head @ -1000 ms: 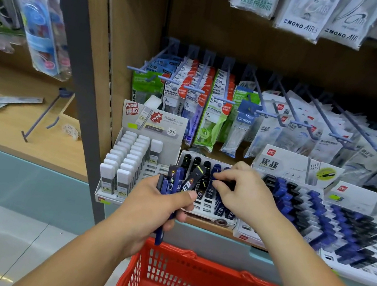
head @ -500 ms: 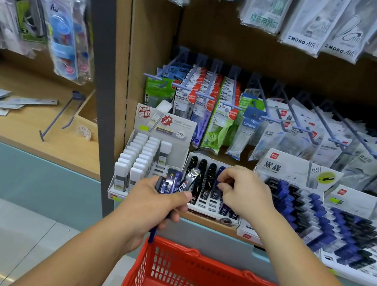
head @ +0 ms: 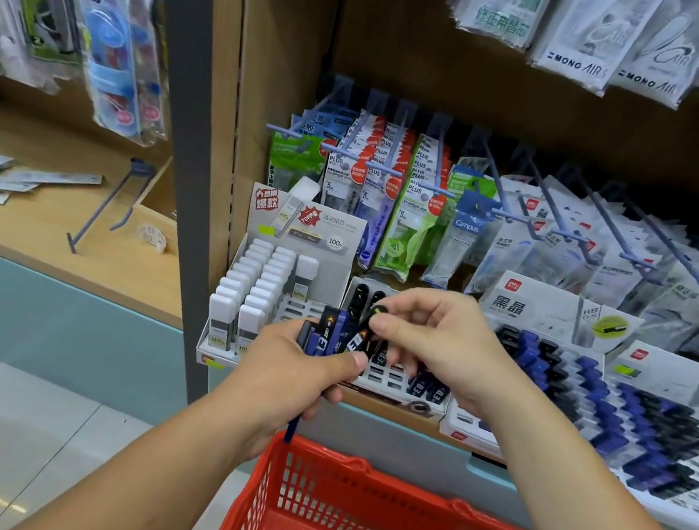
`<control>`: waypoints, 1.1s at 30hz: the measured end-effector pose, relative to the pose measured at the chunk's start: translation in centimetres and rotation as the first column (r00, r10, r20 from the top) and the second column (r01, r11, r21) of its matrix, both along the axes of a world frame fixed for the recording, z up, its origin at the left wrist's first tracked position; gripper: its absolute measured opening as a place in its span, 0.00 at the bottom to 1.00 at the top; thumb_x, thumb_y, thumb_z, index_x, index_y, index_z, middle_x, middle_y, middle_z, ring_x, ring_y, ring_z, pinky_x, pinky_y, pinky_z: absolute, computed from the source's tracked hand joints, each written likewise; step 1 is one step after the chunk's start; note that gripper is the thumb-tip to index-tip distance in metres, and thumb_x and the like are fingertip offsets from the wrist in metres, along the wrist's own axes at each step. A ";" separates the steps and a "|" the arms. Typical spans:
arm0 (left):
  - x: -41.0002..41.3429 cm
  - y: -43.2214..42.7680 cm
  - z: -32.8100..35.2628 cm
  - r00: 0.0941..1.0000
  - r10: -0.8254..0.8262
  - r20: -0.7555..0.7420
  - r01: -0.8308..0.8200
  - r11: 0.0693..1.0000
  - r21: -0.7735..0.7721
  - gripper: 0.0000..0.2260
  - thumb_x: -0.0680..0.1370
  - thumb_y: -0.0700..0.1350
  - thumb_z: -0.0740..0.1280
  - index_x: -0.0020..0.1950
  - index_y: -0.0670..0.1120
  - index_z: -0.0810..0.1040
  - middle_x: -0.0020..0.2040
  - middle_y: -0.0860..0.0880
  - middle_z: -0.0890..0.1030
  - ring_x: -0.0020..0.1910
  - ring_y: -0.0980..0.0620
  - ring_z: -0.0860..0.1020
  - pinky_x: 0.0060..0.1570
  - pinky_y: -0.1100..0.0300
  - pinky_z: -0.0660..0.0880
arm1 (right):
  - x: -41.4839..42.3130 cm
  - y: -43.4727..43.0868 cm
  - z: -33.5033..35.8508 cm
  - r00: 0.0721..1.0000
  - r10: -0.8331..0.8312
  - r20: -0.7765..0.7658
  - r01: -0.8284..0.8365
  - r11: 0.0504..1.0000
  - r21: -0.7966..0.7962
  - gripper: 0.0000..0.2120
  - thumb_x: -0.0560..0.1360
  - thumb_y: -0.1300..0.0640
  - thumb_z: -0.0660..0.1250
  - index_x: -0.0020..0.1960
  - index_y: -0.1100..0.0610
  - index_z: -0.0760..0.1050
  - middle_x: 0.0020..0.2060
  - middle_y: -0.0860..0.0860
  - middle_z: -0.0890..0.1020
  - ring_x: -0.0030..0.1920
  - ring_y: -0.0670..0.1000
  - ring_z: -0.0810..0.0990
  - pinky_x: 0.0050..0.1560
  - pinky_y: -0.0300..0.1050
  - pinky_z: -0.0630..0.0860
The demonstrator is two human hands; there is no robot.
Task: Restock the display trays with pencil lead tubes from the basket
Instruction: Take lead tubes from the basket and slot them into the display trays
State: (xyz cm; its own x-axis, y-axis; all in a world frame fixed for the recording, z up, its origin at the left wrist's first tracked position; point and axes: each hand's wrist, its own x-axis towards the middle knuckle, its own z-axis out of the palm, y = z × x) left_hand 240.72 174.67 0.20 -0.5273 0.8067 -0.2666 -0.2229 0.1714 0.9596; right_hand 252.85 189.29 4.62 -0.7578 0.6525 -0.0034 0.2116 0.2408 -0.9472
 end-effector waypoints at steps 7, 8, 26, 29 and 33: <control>-0.4 0.1 -0.7 0.996 -0.044 0.077 0.049 0.997 -0.054 0.11 0.77 0.36 0.74 0.58 0.41 0.79 0.40 0.42 0.82 0.35 0.50 0.77 0.32 0.58 0.71 | 1.8 2.7 -1.1 0.968 -0.177 0.176 0.116 0.943 0.312 0.07 0.72 0.61 0.79 0.45 0.53 0.82 0.34 0.49 0.83 0.28 0.39 0.76 0.36 0.37 0.74; -0.4 0.1 -0.6 0.993 -0.058 0.104 0.064 0.997 -0.052 0.11 0.77 0.35 0.73 0.59 0.40 0.79 0.42 0.41 0.83 0.36 0.51 0.78 0.32 0.58 0.72 | 1.8 2.7 -1.7 0.963 -0.180 0.201 0.105 0.936 0.336 0.08 0.72 0.60 0.80 0.44 0.51 0.82 0.35 0.48 0.83 0.29 0.38 0.75 0.37 0.37 0.74; -0.3 -0.9 0.6 0.991 -0.099 0.090 0.102 0.994 -0.040 0.12 0.83 0.47 0.68 0.63 0.43 0.73 0.48 0.42 0.88 0.38 0.50 0.84 0.27 0.60 0.65 | 1.0 1.8 -4.2 0.904 -0.256 0.342 -0.022 0.772 0.636 0.01 0.76 0.51 0.74 0.47 0.47 0.83 0.43 0.42 0.83 0.48 0.48 0.80 0.50 0.49 0.79; -0.6 -1.1 0.4 0.994 -0.091 0.054 0.094 0.994 -0.052 0.13 0.81 0.50 0.71 0.61 0.43 0.76 0.47 0.43 0.88 0.34 0.51 0.81 0.24 0.61 0.64 | 0.9 1.6 -3.9 0.872 -0.294 0.391 -0.074 0.710 0.700 0.03 0.78 0.48 0.72 0.50 0.46 0.83 0.46 0.42 0.80 0.51 0.48 0.78 0.51 0.49 0.77; -0.7 -1.1 0.3 0.995 -0.091 0.028 0.092 0.995 -0.037 0.12 0.80 0.46 0.72 0.57 0.40 0.79 0.45 0.43 0.87 0.30 0.54 0.77 0.22 0.62 0.64 | 1.1 1.9 -3.4 0.915 -0.258 0.311 0.003 0.774 0.633 0.03 0.77 0.49 0.72 0.48 0.44 0.85 0.44 0.41 0.81 0.47 0.42 0.78 0.48 0.46 0.77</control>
